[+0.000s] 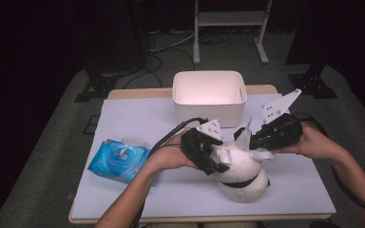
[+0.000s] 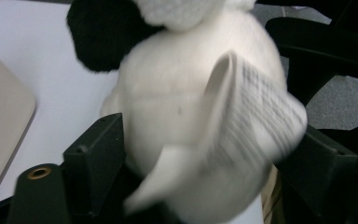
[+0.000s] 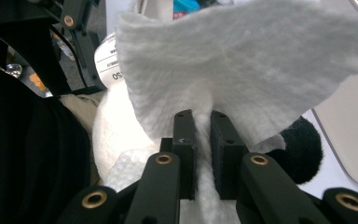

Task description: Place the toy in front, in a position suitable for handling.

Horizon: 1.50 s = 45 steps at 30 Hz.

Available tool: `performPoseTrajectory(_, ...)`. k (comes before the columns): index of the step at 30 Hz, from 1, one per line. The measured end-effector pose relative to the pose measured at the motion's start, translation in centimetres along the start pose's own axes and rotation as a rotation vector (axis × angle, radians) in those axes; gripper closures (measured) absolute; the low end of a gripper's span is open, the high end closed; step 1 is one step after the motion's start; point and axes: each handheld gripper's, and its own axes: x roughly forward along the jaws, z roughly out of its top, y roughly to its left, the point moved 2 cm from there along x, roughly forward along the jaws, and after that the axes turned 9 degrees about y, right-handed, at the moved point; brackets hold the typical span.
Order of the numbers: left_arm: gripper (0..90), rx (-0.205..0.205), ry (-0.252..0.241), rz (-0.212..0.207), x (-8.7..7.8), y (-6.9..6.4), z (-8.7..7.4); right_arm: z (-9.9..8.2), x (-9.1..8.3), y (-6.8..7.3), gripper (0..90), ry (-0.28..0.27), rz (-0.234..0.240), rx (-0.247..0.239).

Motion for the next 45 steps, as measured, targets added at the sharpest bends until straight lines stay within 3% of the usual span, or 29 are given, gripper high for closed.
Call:
performPoseTrajectory(13, 16.1, -0.033, -0.014, 0.013, 0.5, 0.4, -1.0, -1.8, -0.6, -0.3, 81.3, -0.025, -0.005, 0.04)
performPoseTrajectory(25, 16.7, -0.024, -0.008, 0.016, 1.1, 0.2, -0.3, 0.1, -1.0, 0.0, 81.0, -0.023, -0.006, -0.008)
performPoseTrajectory(32, 16.4, -0.045, -0.038, 0.019, 0.8, 0.4, -1.3, -0.1, -0.6, 0.0, 81.1, 0.019, -0.028, -0.005)
performPoseTrajectory(38, 15.5, -0.076, -0.048, -0.003, 1.4, 0.4, -2.3, -1.0, -0.9, -0.1, 81.1, 0.012, -0.025, 0.012)
performPoseTrajectory(42, 15.5, -0.098, -0.042, -0.035, 2.6, 0.7, -3.0, -1.7, -1.1, -0.1, 81.2, -0.001, -0.025, 0.027)
performPoseTrajectory(45, 15.4, -0.094, -0.04, -0.049, 3.5, 0.6, -3.1, -2.0, -1.2, 0.0, 81.1, -0.007, -0.018, 0.031)
